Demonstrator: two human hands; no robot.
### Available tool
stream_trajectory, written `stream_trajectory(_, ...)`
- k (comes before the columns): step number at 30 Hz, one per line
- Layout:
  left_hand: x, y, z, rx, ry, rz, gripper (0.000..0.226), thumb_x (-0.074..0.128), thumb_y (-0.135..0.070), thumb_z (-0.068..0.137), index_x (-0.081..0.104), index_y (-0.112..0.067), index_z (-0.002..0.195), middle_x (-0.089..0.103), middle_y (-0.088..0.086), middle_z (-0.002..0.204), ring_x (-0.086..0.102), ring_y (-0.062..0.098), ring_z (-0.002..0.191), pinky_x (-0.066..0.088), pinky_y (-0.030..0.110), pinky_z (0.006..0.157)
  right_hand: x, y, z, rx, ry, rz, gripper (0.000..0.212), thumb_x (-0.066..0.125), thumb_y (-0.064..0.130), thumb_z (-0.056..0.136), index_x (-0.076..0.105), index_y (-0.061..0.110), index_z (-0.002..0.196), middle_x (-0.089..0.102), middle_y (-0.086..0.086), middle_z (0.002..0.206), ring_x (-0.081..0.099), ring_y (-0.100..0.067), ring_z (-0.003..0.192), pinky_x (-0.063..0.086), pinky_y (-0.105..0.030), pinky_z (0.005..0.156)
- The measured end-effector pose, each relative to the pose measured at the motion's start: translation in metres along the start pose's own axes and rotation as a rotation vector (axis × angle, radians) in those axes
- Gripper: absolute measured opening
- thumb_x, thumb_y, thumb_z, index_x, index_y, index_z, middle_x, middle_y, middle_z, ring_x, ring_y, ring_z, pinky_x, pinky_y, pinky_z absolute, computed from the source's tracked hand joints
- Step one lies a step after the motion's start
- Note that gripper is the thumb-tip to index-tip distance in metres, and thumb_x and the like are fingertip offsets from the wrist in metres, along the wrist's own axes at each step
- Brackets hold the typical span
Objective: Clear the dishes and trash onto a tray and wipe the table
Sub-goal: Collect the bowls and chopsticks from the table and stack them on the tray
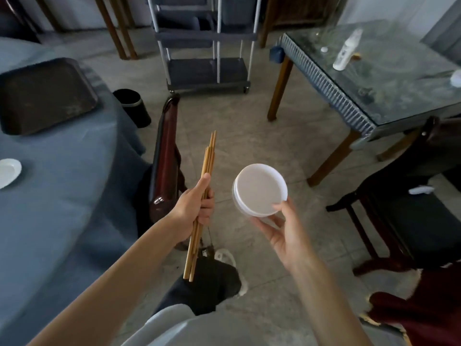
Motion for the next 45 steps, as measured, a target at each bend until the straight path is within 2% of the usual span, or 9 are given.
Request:
stream_trajectory(11,0.105,-0.074,0.183,-0.027,0.035,-0.153,0.046,0.053,-0.06,0.098,0.046,-0.022,0.074,0.029,-0.006,0.061,0.025,0.007,0.045,0.025,0.02,0.037,0.001,0.127,0.157,0.062,-0.082,-0.075,0.053,0.075,0.021,0.075,0.069,0.026,0.127,0.062,-0.018,0.133,0.069,-0.034,0.118,0.064,-0.039,0.076)
stream_trajectory(17,0.108,-0.144,0.242,-0.014,-0.015,-0.193,0.046,0.055,-0.062,0.096,0.048,-0.023,0.074,0.032,-0.008,0.059,0.028,0.007,0.044,0.028,0.02,0.037,0.042,0.188,0.233,0.089,-0.061,-0.117,0.035,0.064,0.012,0.095,0.066,0.024,0.128,0.058,-0.014,0.133,0.064,-0.031,0.12,0.064,-0.04,0.077)
stream_trajectory(21,0.077,-0.184,0.281,0.001,-0.099,-0.267,0.045,0.054,-0.06,0.097,0.049,-0.023,0.073,0.035,-0.007,0.06,0.03,0.007,0.045,0.03,0.021,0.038,0.087,0.203,0.297,0.155,-0.029,-0.182,0.038,0.059,0.009,0.098,0.062,0.02,0.134,0.058,-0.019,0.136,0.063,-0.036,0.124,0.066,-0.042,0.078)
stream_trajectory(25,0.04,-0.226,0.334,0.031,-0.202,-0.312,0.044,0.053,-0.058,0.099,0.048,-0.023,0.073,0.035,-0.007,0.059,0.03,0.008,0.046,0.03,0.021,0.041,0.148,0.206,0.381,0.205,0.04,-0.269,0.037,0.057,0.009,0.098,0.061,0.02,0.134,0.059,-0.018,0.132,0.063,-0.034,0.121,0.064,-0.047,0.086)
stream_trajectory(27,0.019,-0.249,0.359,0.05,-0.266,-0.353,0.044,0.052,-0.058,0.099,0.047,-0.023,0.073,0.033,-0.007,0.06,0.027,0.008,0.048,0.027,0.021,0.042,0.181,0.204,0.426,0.224,0.077,-0.326,0.039,0.056,0.008,0.098,0.061,0.019,0.135,0.059,-0.018,0.131,0.065,-0.032,0.115,0.065,-0.044,0.082)
stream_trajectory(31,-0.026,-0.297,0.406,0.069,-0.409,-0.501,0.045,0.051,-0.058,0.1,0.046,-0.023,0.072,0.032,-0.007,0.059,0.026,0.008,0.046,0.026,0.021,0.04,0.261,0.197,0.511,0.297,0.179,-0.44,0.039,0.056,0.007,0.095,0.063,0.018,0.132,0.059,-0.021,0.136,0.063,-0.037,0.123,0.065,-0.039,0.073)
stream_trajectory(35,-0.073,-0.338,0.43,0.126,-0.524,-0.66,0.048,0.053,-0.06,0.098,0.046,-0.024,0.068,0.031,-0.008,0.058,0.026,0.007,0.044,0.027,0.02,0.037,0.348,0.188,0.574,0.393,0.313,-0.624,0.037,0.057,0.008,0.093,0.067,0.019,0.127,0.062,-0.02,0.133,0.064,-0.033,0.118,0.063,-0.036,0.069)
stream_trajectory(38,-0.11,-0.351,0.43,0.151,-0.63,-0.778,0.049,0.053,-0.061,0.097,0.045,-0.024,0.067,0.032,-0.007,0.058,0.026,0.008,0.045,0.029,0.021,0.038,0.419,0.17,0.602,0.443,0.48,-0.792,0.038,0.057,0.009,0.094,0.069,0.025,0.126,0.064,-0.017,0.132,0.064,-0.031,0.119,0.063,-0.037,0.072)
stream_trajectory(45,-0.222,-0.365,0.427,0.22,-0.889,-0.971,0.048,0.049,-0.059,0.1,0.043,-0.021,0.071,0.031,-0.008,0.056,0.025,0.009,0.045,0.028,0.021,0.038,0.567,0.082,0.639,0.558,0.708,-0.957,0.04,0.057,0.011,0.096,0.068,0.032,0.129,0.061,-0.012,0.135,0.06,-0.034,0.125,0.063,-0.038,0.074)
Point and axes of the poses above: each hand's wrist, its own z-axis towards the middle knuckle, its own x-axis out of the palm, y = z × x, the point moved 9 cm from there along z, towards the middle knuckle
